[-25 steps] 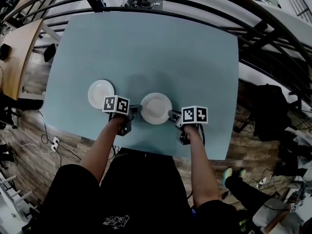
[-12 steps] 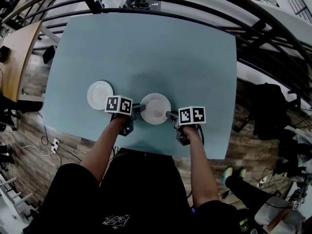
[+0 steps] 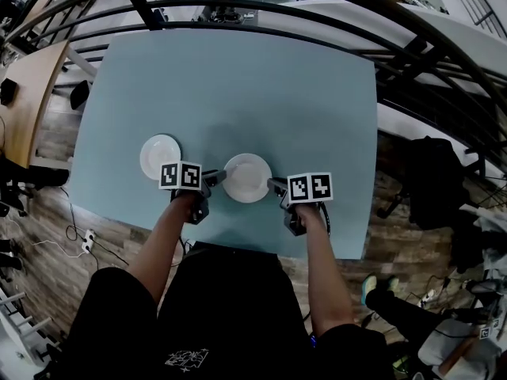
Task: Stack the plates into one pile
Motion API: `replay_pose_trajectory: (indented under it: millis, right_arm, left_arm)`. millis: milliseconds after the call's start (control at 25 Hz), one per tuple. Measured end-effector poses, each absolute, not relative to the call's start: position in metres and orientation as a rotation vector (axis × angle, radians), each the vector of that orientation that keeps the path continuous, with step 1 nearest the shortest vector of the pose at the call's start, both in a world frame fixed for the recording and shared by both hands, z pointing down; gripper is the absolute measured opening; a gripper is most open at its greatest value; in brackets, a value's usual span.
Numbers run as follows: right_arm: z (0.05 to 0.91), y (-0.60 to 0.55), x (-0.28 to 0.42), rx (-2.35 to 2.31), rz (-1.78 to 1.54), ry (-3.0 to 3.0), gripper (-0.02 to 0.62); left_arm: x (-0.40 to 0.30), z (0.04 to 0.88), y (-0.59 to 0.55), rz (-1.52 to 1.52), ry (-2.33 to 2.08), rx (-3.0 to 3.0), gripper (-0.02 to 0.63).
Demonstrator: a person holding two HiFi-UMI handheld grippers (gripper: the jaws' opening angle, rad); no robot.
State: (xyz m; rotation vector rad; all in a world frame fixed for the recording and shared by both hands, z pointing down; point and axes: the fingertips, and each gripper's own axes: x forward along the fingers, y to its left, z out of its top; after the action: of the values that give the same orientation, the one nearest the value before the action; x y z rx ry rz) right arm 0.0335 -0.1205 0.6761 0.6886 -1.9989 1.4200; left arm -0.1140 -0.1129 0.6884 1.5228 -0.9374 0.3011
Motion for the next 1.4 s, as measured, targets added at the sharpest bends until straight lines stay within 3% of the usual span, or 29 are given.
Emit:
replay_pose_trajectory:
  millis: [160,240,320,480,960,1400]
  right_arm:
    - [0.666,-0.119,0.02,0.634,1.421,-2.049,0.027]
    - [0.661,-0.118,0.011,0.601,1.428,-2.071,0.02]
    - [0.657,-0.116,0.0,0.563,1.436,-2.093,0.014]
    - [0.647,-0.113,-0.02,0.507,1.443,-2.133,0.008]
    - [0.629,-0.107,-0.089,0.41,1.489,-2.199,0.007]
    - [0.636,-0.102,-0.212,0.397,1.5,-2.173,0.006]
  left_arm:
    - [-0.119,0.673,-0.107,0.237,-0.958,1.53,0.12]
    - [-0.123,0.664,-0.103,0.187,-0.968,1.525,0.108]
    - [-0.129,0.656,-0.096,0.132,-0.984,1.512,0.044]
    - [-0.145,0.645,-0.082,0.043,-0.993,1.498,0.025]
    - [-0.212,0.634,-0.056,-0.11,-1.052,1.436,0.009]
    - [-0.355,0.649,-0.044,-0.183,-1.078,1.39,0.008]
